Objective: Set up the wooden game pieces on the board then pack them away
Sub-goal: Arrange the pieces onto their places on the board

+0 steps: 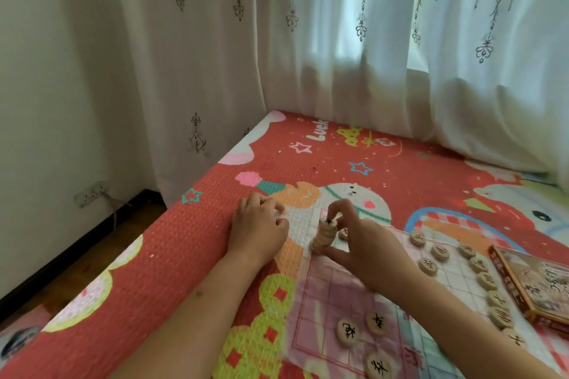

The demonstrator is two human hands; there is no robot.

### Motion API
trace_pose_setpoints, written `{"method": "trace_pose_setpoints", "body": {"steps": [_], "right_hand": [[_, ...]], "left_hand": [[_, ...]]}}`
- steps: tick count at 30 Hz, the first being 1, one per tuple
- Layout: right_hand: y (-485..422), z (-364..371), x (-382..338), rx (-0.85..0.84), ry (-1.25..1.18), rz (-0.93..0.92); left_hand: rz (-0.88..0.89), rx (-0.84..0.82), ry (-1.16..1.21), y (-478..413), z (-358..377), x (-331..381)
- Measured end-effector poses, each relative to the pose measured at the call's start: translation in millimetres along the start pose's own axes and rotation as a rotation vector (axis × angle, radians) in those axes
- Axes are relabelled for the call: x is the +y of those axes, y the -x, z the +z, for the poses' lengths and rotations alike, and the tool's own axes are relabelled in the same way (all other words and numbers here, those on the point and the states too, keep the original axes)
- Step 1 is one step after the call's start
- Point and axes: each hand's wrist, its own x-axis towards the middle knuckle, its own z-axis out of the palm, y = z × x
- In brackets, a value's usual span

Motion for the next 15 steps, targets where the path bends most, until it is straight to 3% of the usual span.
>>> {"method": "trace_pose_setpoints", "body": {"steps": [4,15], "right_hand": [[12,-2,-10,0.058,0.041,-0.042],[24,3,-19,0.022,0.154,-0.157]], "left_hand": [[-0.012,-0.005,0.006,1,0,0],[0.001,-0.012,0.005,3,0,0]]}}
